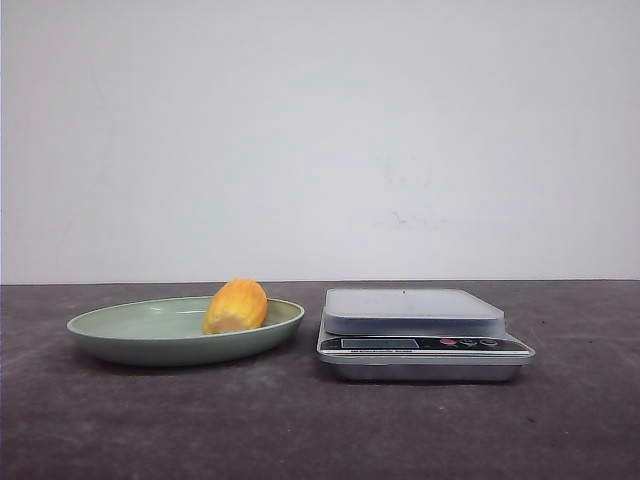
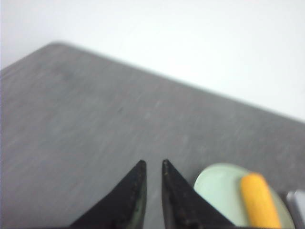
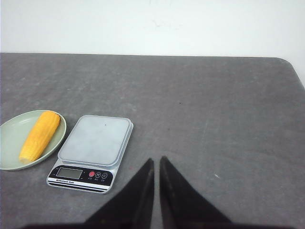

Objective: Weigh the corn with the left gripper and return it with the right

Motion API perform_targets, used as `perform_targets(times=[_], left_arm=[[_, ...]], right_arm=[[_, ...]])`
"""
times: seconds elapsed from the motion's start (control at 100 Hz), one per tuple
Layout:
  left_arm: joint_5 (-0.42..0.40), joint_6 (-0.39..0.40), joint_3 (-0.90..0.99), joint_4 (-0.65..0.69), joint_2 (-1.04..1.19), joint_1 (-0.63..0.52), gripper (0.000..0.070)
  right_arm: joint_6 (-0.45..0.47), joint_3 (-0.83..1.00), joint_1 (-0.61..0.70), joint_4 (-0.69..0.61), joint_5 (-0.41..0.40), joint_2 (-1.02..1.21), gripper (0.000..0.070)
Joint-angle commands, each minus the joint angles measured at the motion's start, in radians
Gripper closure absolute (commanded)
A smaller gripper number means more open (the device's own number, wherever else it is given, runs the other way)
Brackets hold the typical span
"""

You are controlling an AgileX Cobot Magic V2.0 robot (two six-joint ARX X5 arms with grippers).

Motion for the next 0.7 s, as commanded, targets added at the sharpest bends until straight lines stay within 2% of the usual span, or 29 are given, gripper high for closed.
perform_targets(times=[0.0, 0.12, 0.23, 0.42, 0.69], left_arm=[[0.057, 0.053, -0.116, 0.189, -0.027, 0.016, 0.0688], [0.091, 0.085, -0.313, 0.408, -0.062, 0.031, 0.0688], [0.125, 0.128, -0.450, 0.515, -0.077, 0.031, 0.0688], [0.154, 0.134, -0.570, 0.526, -0.121, 0.039, 0.0688], [0.154, 0.150, -0.631, 0.525, -0.184, 0.040, 0.0688]], right_arm=[[0.011, 0.016, 0.003, 0.010, 0.001, 0.000, 0.0688], [0.011, 0.016, 0.003, 0.010, 0.001, 0.000, 0.0688], [0.011, 0.016, 0.003, 0.010, 0.001, 0.000, 0.0688], [0.011, 0.016, 0.003, 0.010, 0.001, 0.000, 0.0688], [0.011, 0.016, 0.003, 0.010, 0.001, 0.000, 0.0688]])
